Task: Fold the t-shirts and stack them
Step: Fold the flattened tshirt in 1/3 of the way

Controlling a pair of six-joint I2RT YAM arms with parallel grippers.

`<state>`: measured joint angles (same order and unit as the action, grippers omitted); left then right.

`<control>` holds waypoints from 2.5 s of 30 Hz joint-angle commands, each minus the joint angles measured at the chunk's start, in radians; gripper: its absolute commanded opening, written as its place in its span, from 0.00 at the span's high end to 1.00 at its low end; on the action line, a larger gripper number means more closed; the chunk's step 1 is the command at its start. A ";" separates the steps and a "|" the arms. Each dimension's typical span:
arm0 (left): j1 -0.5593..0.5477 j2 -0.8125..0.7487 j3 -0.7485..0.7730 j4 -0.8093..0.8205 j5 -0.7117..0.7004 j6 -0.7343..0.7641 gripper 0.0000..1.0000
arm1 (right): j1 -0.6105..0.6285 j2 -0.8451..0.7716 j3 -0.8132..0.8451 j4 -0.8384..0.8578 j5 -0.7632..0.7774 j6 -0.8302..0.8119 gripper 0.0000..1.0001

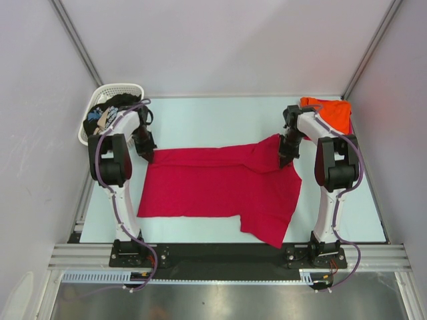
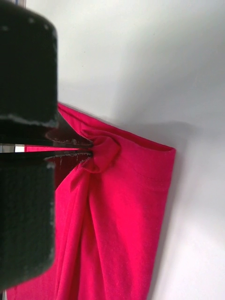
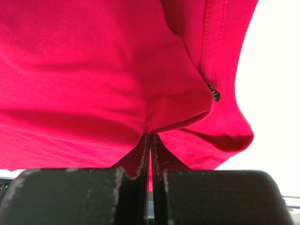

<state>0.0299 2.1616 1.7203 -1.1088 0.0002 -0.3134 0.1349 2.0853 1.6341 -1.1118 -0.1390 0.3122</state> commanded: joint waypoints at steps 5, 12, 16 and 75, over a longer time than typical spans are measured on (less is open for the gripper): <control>-0.001 -0.071 -0.076 0.020 -0.043 0.007 1.00 | 0.005 0.022 -0.029 -0.046 0.016 -0.021 1.00; 0.001 -0.049 -0.084 0.013 -0.025 0.017 0.19 | 0.008 0.058 -0.046 -0.057 -0.011 -0.044 0.84; 0.001 -0.083 -0.077 0.017 -0.034 0.022 0.00 | 0.008 0.052 -0.030 -0.083 -0.037 -0.054 0.62; -0.105 0.037 0.029 -0.028 0.015 0.037 1.00 | 0.052 0.131 0.082 -0.057 0.280 -0.042 1.00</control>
<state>-0.0818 2.1975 1.7187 -1.1141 0.0490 -0.2703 0.1818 2.2032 1.7142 -1.1549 0.0513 0.2611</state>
